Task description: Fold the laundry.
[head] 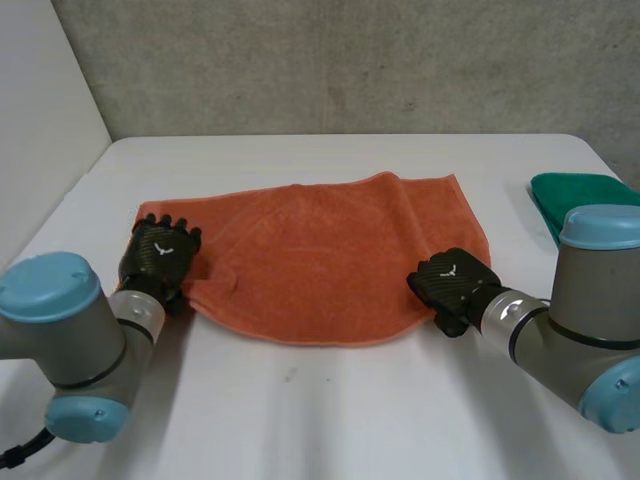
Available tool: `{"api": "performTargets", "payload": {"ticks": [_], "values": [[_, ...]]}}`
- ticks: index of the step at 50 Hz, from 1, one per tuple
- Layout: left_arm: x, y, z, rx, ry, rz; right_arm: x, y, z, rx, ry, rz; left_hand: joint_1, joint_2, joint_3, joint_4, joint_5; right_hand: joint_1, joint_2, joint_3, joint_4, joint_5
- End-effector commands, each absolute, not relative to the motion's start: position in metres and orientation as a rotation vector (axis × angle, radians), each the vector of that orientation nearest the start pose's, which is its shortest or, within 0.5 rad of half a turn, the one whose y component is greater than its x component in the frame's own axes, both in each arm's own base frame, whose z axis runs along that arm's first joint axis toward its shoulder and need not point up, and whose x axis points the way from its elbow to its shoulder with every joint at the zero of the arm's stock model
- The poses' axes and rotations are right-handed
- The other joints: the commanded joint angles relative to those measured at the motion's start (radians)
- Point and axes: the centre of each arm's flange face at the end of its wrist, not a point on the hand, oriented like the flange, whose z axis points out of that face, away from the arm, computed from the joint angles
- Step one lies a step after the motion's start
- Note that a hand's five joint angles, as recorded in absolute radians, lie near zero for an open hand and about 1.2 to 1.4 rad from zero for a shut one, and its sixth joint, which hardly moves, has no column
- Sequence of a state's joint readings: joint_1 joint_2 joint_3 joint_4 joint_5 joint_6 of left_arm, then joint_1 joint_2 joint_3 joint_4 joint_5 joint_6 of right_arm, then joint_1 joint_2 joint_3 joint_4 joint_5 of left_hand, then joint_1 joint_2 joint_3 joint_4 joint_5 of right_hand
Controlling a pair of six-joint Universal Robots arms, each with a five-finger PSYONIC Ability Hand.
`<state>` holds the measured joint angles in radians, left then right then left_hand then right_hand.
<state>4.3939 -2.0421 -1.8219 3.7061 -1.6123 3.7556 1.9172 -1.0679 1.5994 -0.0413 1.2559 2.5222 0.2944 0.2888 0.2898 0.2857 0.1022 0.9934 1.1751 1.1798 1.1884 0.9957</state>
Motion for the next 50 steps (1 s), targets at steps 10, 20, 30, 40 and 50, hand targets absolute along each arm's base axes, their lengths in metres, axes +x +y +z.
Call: {"api": "performTargets", "payload": {"ticks": [10, 20, 30, 40, 50], "values": [[-0.189, -0.285, 0.139, 0.709, 2.337, -1.716, 0.256, -0.267, 0.141, -1.216, 2.202, -1.569, 0.045, 0.051, 0.050, 0.054, 0.063, 0.403, 0.221, 0.217, 0.208, 0.226], [-0.170, -0.286, 0.139, 0.590, 2.422, -1.636, 0.256, -0.267, 0.140, -1.214, 2.204, -1.569, 0.262, 0.268, 0.267, 0.271, 0.280, 0.403, 0.221, 0.217, 0.208, 0.226], [-0.167, -0.277, 0.141, 0.586, 2.438, -1.605, 0.256, -0.268, 0.140, -1.212, 2.203, -1.574, 0.386, 0.391, 0.390, 0.394, 0.403, 0.403, 0.221, 0.217, 0.208, 0.226], [-0.166, -0.275, 0.139, 0.595, 2.448, -1.600, 0.252, -0.273, 0.142, -1.166, 2.218, -1.590, 1.102, 1.107, 1.106, 1.111, 1.120, 0.403, 0.221, 0.217, 0.208, 0.226], [-0.167, -0.276, 0.139, 0.600, 2.446, -1.603, 0.235, -0.289, 0.152, -0.804, 2.316, -1.502, 1.102, 1.107, 1.106, 1.111, 1.120, -0.298, -0.479, -0.484, -0.492, -0.474]]}}
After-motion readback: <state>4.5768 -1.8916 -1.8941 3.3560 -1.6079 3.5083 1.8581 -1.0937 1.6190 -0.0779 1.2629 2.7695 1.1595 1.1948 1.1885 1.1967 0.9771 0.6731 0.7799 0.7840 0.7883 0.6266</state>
